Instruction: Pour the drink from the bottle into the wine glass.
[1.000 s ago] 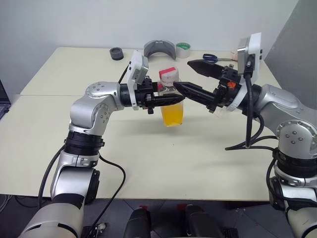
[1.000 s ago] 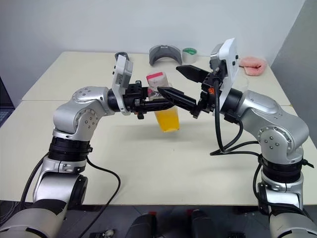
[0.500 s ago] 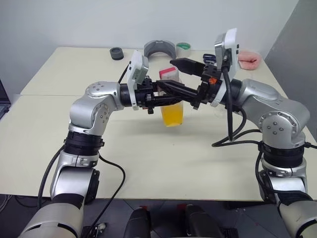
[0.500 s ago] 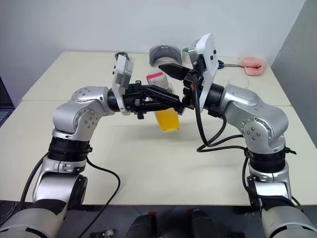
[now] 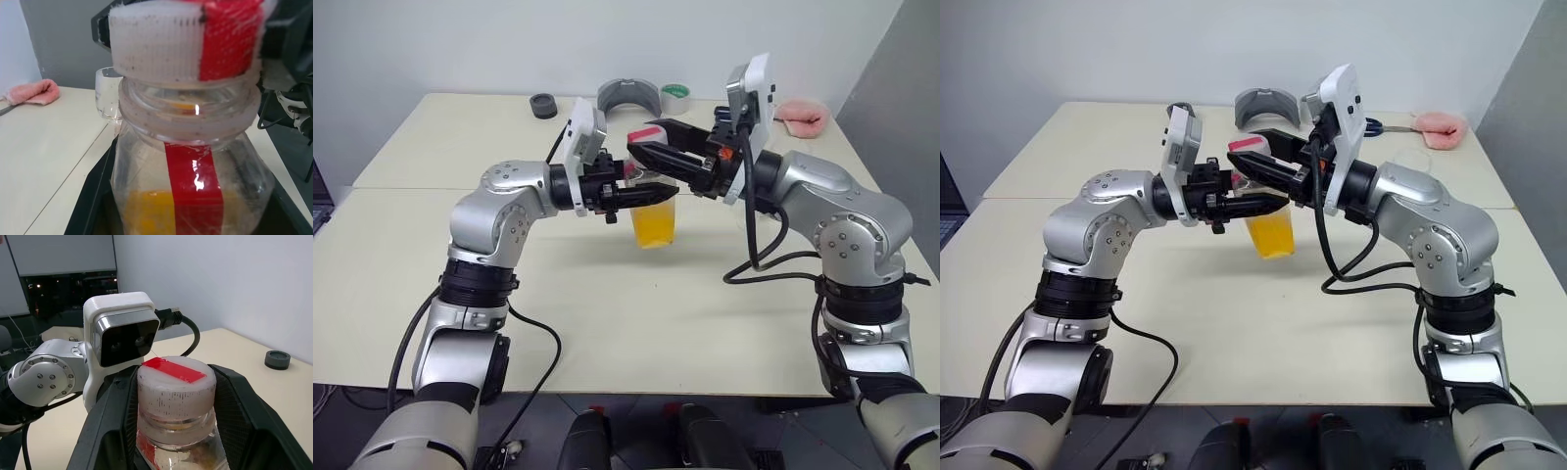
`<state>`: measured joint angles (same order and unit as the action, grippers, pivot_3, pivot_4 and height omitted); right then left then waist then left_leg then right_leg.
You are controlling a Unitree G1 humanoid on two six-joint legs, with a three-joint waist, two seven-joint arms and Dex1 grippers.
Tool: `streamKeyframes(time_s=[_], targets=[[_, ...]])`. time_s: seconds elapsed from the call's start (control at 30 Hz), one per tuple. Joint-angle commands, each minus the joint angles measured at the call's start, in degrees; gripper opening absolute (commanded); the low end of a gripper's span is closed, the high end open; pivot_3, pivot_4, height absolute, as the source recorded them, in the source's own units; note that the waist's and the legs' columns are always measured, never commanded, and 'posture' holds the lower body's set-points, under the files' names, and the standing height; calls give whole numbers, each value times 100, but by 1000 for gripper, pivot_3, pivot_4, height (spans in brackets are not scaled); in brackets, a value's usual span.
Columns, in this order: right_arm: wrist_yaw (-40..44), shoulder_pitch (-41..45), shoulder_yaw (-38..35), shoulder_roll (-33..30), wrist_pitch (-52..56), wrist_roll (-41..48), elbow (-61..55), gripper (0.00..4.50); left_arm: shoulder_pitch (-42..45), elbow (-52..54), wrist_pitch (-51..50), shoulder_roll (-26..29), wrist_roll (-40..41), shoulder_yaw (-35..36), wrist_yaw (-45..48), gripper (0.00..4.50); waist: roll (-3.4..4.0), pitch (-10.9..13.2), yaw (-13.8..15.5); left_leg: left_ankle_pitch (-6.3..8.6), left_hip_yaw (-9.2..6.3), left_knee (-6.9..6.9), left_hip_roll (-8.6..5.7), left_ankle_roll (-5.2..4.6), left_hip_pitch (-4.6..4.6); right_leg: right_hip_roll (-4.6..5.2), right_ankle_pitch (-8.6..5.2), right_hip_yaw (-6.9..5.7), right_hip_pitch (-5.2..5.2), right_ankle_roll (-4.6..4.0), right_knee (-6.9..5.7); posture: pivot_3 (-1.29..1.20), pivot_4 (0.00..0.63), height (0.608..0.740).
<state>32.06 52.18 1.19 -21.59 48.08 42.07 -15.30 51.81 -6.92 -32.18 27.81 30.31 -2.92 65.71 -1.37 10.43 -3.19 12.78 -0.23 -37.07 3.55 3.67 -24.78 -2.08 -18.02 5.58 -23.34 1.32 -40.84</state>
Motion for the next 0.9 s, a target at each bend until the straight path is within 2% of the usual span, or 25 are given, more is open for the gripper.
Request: streamKeyframes(time_s=[0.03, 0.2, 0.33, 0.43, 0.57, 0.63, 0.8, 0.9], targets=[[-148, 231, -439, 199, -319, 144, -111, 1823, 50, 290, 36, 34, 115, 147, 13, 1974, 0, 0, -1, 0, 0, 0, 0, 0, 0, 0, 0, 0, 0, 0, 0, 0, 150, 740], [-71, 348, -536, 192, -1275, -445, -49, 1823, 55, 267, 44, 30, 97, 151, 33, 1974, 0, 0, 4, 0, -1, 0, -2, 0, 0, 1, 0, -1, 0, 0, 0, 0, 150, 740], [-75, 318, -662, 141, -1397, -438, 32, 1823, 69, 244, 60, 25, 89, 149, 42, 1974, 0, 0, 2, 0, 0, 0, -1, 0, 0, 1, 0, -1, 0, 0, 0, 0, 150, 740], [-26, -97, -655, -144, -1258, -494, -196, 1823, 76, 236, 72, 25, 83, 149, 49, 1974, 0, 0, 10, 0, 0, 0, 0, 0, 0, 1, 0, -2, 0, 0, 0, 0, 150, 740], [-377, -1263, -885, -541, -971, -562, -763, 1823, 63, 242, 74, 39, 84, 159, 54, 1974, -1, 0, 48, 0, -1, 2, -3, 0, -2, 2, 0, 1, 1, 0, 3, 0, 150, 740], [-475, -1962, -908, -683, -1180, -850, -1019, 1823, 45, 254, 76, 39, 86, 157, 52, 1974, 0, 0, 57, 0, -1, 2, -6, 0, -4, 3, 0, 5, 2, 0, 2, 0, 150, 740], [-1236, -3710, -804, -554, -1414, -1718, -1283, 1823, 79, 212, 93, 9, 74, 142, 59, 1974, -1, 0, 79, 0, -1, 2, -6, 0, -3, 1, -1, 6, 3, 1, 6, 0, 150, 740], [-1691, -4215, -552, -213, -1481, -2166, -1033, 1823, 142, 136, 126, -23, 52, 121, 80, 1974, -1, 0, 32, -1, 3, 0, -4, 1, 1, -2, -1, 12, 2, 2, 2, 0, 150, 740]])
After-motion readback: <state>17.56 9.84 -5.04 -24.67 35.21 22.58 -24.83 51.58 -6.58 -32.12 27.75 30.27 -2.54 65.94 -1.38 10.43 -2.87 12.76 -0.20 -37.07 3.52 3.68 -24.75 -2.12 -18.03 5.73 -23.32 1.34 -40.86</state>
